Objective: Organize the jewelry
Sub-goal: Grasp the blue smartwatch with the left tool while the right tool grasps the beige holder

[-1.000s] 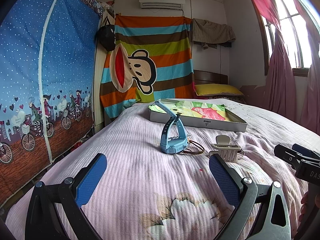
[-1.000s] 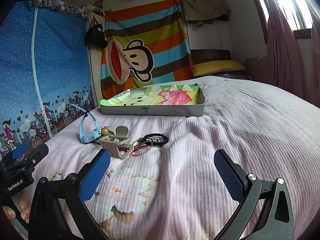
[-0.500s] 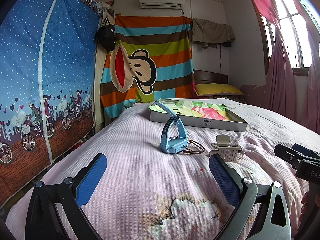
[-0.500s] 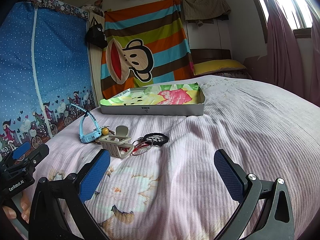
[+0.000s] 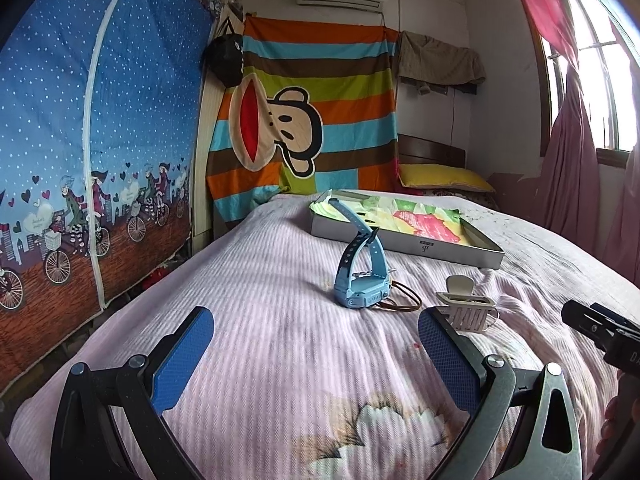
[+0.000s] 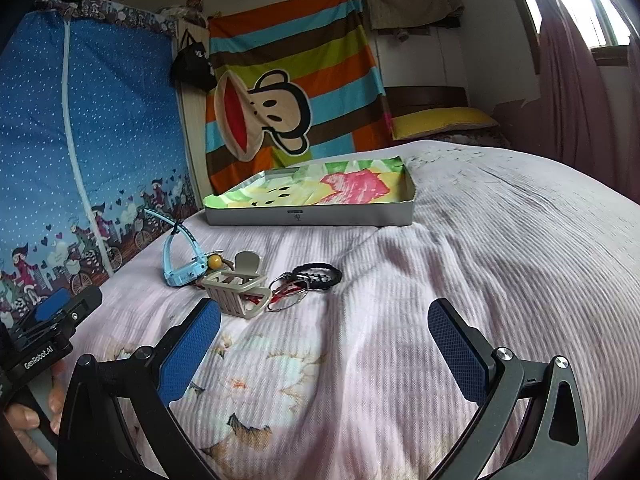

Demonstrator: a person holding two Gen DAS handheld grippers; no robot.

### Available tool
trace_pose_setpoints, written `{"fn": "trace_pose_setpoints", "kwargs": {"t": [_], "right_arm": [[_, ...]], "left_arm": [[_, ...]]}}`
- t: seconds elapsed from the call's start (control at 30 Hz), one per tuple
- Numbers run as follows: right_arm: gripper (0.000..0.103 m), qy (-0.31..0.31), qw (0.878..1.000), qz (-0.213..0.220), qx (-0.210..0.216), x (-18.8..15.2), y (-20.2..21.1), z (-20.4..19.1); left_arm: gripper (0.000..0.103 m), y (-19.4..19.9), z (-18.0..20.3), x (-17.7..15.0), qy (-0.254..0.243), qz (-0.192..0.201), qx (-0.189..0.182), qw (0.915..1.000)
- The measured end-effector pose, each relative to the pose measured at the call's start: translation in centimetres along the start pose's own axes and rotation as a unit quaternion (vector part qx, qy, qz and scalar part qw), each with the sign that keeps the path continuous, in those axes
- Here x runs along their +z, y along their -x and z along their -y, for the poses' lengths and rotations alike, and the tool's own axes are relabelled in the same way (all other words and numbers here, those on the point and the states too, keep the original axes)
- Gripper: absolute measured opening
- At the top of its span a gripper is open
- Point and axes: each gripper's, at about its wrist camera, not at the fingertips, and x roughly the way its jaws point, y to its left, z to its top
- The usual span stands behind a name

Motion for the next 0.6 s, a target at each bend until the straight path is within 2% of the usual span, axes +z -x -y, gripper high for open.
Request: {"fn": "trace_pose_setpoints", "kwargs": {"t": [0.27,0.4,0.6], "right_arm": [[0.102,0.057,0.995,-0.05,0.058,2.9,-2.1,-1.8],[0.102,0.08,0.987,-0.096,0.097,4.0,-4.7,-3.0],[0.102,0.108,0.974,-0.147,0.132,4.3,-9.1,-3.7]], "left_arm": [[0.103,-3.7,-1.0,1.0,0.003,-0.049,-0.024,0.9985],[0.103,-6.2,-1.4,1.5,0.004,-0.083,-0.037,0.9958],[0.103,-9.1,-1.2,2.4,-0.018,-0.125,-0.057,0.9904]]}}
